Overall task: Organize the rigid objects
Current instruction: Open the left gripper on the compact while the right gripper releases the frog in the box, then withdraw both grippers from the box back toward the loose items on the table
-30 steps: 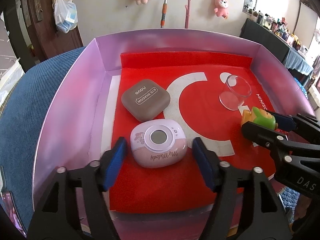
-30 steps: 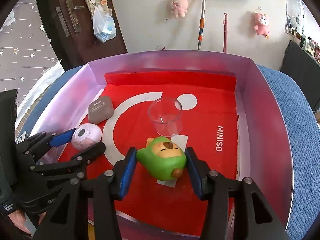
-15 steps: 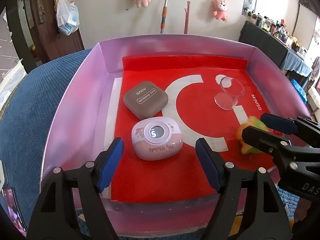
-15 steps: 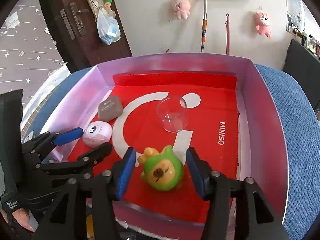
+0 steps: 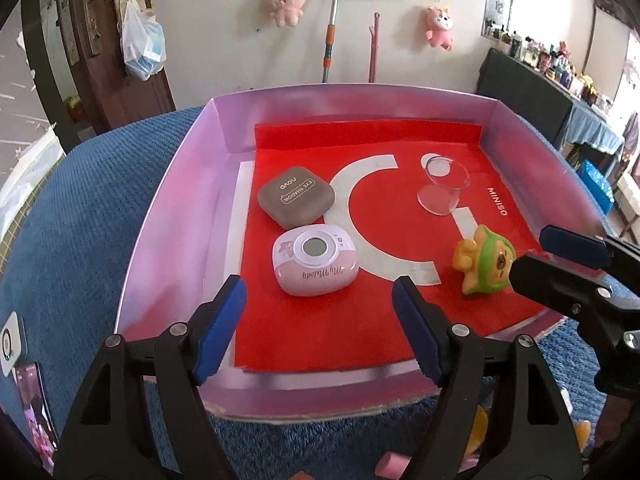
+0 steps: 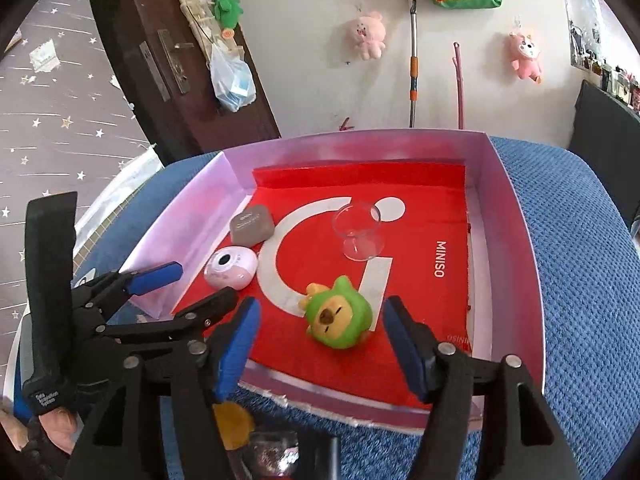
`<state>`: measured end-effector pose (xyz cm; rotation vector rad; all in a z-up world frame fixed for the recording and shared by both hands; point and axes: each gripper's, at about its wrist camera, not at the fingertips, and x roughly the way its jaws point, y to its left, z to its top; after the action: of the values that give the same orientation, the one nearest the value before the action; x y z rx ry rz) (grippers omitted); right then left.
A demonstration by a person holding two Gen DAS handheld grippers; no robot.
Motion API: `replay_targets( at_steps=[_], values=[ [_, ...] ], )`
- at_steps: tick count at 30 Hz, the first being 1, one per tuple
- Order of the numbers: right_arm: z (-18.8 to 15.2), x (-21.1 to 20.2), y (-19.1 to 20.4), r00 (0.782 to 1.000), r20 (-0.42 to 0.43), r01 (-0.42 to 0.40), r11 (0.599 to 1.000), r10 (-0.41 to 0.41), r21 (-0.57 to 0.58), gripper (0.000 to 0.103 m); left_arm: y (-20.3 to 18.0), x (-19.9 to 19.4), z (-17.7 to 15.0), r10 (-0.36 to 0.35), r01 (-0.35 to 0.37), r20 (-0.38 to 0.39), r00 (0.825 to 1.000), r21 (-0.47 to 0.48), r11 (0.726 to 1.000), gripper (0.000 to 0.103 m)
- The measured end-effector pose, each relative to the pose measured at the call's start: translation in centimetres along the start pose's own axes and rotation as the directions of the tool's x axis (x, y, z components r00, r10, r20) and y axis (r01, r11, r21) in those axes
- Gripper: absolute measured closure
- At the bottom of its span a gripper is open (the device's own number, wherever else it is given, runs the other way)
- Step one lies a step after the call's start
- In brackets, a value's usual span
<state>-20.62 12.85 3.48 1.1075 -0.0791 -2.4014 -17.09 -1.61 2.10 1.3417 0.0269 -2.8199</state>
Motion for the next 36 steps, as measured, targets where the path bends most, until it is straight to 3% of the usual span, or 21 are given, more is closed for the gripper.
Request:
replay_targets(
  at_steps=[3, 7, 12, 22, 36],
  values=[
    [-0.2, -0.7, 0.1, 1.000, 0.011, -0.010, 1.000, 0.010, 0.003, 0.036, 0.0, -0.5, -0.2, 0.002, -0.002, 0.009, 1.000, -0.001, 1.000, 0.028],
    [-0.3, -1.6, 0.4, 0.999, 0.026, -0.019, 1.000, 0.018, 0.003, 0.031, -0.2, -1.0, -0.5, 0.012, -0.012, 0.030, 0.999, 0.005, 1.000, 0.011],
    [-0.6, -2.0, 0.5, 0.999, 0.030, -0.028, 1.000, 0.028, 0.005, 0.030, 0.0, -1.5, -0.6, 0.017, -0.017, 0.042, 0.999, 0.004, 1.000, 0.010],
    [-1.2, -3.5, 1.0, 0.997, 0.062, -0.050, 0.999, 0.050, -0.009, 0.012, 0.4, -2.6, -1.2, 0.016, -0.015, 0.067, 0.998, -0.014, 1.000, 0.003],
    [-2.4, -5.7, 1.3, 0.991, 0.121, -0.065, 0.998, 0.064, -0.003, 0.001, 0.5, -4.3, -2.6, 0.003, -0.001, 0.094, 0.996, -0.024, 1.000, 0.000]
  ],
)
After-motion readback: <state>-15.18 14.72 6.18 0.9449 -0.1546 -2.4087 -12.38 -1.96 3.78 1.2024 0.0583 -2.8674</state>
